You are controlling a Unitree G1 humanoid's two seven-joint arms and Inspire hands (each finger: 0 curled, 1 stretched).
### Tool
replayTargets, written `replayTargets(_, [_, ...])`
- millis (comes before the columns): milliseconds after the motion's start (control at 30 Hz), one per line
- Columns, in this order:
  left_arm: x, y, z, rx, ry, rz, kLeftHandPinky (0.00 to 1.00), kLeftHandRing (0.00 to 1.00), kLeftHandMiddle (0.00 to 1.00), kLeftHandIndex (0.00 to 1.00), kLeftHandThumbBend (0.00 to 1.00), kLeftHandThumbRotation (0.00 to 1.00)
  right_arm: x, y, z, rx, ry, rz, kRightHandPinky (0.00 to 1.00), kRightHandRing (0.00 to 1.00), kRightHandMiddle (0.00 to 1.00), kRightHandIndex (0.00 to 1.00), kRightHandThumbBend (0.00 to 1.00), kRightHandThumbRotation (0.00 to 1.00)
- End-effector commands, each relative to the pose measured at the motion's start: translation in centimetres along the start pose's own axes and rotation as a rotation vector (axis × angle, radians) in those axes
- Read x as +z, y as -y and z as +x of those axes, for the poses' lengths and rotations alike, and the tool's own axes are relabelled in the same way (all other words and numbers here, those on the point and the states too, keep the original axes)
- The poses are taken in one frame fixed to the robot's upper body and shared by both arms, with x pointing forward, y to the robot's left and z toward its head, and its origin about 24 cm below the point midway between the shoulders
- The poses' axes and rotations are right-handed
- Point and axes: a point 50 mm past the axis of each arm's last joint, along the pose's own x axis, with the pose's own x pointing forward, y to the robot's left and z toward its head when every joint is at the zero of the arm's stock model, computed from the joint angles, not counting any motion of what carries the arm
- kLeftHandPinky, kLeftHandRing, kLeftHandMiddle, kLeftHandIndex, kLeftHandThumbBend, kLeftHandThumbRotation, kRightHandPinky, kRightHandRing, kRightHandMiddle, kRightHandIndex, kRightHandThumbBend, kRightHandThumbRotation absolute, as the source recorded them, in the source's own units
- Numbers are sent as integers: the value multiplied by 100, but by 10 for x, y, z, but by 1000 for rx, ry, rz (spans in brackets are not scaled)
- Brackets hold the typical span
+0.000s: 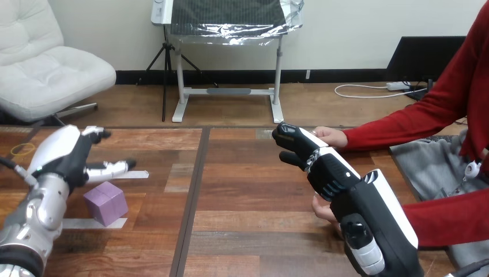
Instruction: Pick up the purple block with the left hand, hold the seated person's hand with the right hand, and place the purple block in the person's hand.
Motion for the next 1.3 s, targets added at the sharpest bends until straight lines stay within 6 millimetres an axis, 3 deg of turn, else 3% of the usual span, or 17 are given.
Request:
replayTargets(0, [13,-26,9,63,29,53,79,87,86,84,63,46,13,5,13,3,96,-21,89,92,90,88,90,100])
replayTargets(400, [7,-16,8,10,-21,95,82,87,85,83,71,39,15,5,14,4,106,-17,89,92,89,88,91,100])
replayTargets(700, [6,-10,8,-48,-47,122,84,87,86,84,72,44,15,6,14,6,107,-16,88,92,89,88,92,100])
replayTargets(1267, [8,-5,8,-93,-44,157,79,84,84,81,76,51,16,5,15,9,107,-16,88,92,89,88,93,100])
